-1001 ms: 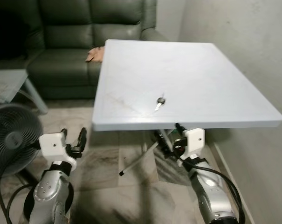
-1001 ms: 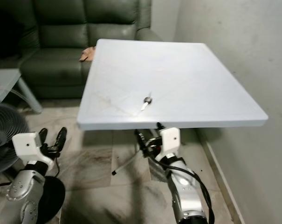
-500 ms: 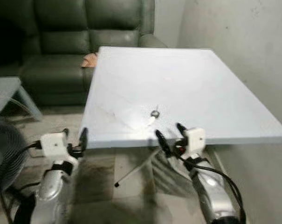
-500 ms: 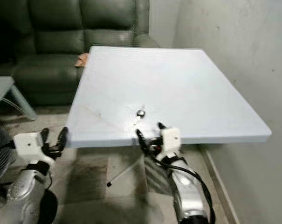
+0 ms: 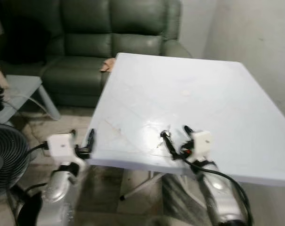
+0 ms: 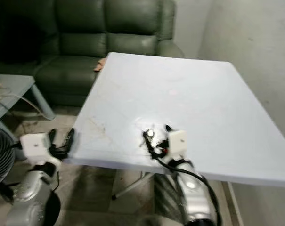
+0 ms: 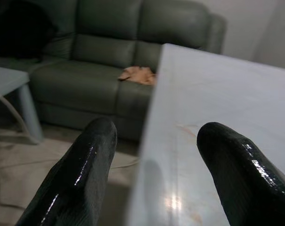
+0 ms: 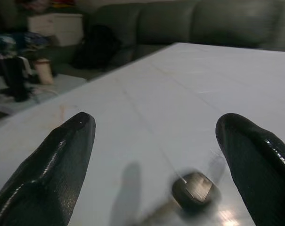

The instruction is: Hang keys on a hook

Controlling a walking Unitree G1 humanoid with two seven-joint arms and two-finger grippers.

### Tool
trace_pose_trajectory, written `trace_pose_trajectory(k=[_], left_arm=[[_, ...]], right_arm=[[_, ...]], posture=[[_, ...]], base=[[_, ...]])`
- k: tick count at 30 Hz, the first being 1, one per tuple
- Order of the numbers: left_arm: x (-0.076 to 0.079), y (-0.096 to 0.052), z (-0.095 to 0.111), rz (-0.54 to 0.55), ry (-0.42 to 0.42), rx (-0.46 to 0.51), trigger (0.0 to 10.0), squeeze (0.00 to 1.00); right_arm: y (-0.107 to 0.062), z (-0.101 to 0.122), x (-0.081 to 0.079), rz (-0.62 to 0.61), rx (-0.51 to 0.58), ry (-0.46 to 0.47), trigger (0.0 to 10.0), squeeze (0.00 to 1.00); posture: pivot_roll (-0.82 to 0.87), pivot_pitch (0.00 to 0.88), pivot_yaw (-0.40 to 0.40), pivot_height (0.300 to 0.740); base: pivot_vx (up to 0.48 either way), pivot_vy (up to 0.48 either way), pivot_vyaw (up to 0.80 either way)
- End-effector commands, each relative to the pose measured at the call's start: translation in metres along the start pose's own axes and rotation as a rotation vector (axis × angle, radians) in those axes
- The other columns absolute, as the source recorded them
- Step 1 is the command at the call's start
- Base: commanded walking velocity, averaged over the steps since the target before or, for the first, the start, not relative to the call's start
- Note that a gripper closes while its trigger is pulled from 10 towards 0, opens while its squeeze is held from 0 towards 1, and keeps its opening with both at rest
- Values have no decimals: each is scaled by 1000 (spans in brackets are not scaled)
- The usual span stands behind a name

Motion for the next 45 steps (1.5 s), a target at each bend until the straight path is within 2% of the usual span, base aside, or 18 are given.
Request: trace_pose_trajectory(k=[1,4,12,14,16,20,21,25,28,30,33,35,37,45], left_arm=[[16,4,0,-45,-12,5,10000,0],[15,4,1,-35,20,13,10000,0],[16,4,0,-37,1,11,10000,0],[16,3,-1,-44,22,10,10000,0],[20,0,-4,-65,41,4,10000,0],[22,-1,-4,-77,50,2,10000,0],[26,-3,-5,-97,62,-1,10000,0],[35,-7,-8,-142,87,-8,10000,0],[47,-12,-10,-191,131,-7,10000,0],[50,-13,-11,-206,131,-9,10000,0],[62,-21,-16,-252,143,-25,10000,0],[64,-22,-16,-260,147,-27,10000,0],[74,-30,-21,-303,166,-42,10000,0],[77,-35,-22,-306,167,-51,10000,0]], right_arm=[[-9,-2,17,-48,-12,-11,10000,0],[-9,-2,17,-47,-14,-13,10000,0],[-9,-2,17,-45,-15,-16,10000,0],[-9,-3,16,-33,-28,-37,10000,0],[-6,-4,18,-19,-49,-108,10000,0],[-5,-3,19,-7,-51,-131,10000,0],[-3,-2,20,9,-57,-166,10000,0],[1,-1,24,26,-70,-197,10000,0],[4,-4,23,57,-112,-227,10000,0],[5,-5,21,72,-124,-251,10000,0],[9,-8,16,82,-146,-236,10000,0],[10,-9,15,77,-151,-246,10000,0],[13,-13,6,96,-184,-203,10000,0],[16,-7,-11,120,-181,-105,10000,0]], posture=[[-89,13,-3,740],[-89,13,-3,740],[-89,13,-3,740],[-89,26,-7,740],[-87,37,-10,740],[-86,46,-14,740],[-86,46,-14,740],[-76,67,-28,740],[-69,80,-38,740],[-64,87,-44,740],[-50,101,-55,740],[-48,105,-58,740],[-33,114,-69,740],[-24,120,-78,740]], base=[[0,0,0],[0,0,0],[0,0,0],[0,0,0],[0,0,0],[0,0,0],[0,0,0],[0,0,0],[0,0,0],[0,0,0],[0,0,0],[0,0,0],[0,0,0],[0,0,0]])
Point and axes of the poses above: a point about 5 cm out from each wrist's last joint towards the gripper, its own y axis pointing out of the wrist towards the gripper, its own z axis along the axis of the wrist's last joint, x = y × z, the point moved 3 cm from there along y, pointing out of the wrist towards the gripper, and after that the axes turned 9 degrees about -y, right-handed, at the moved point
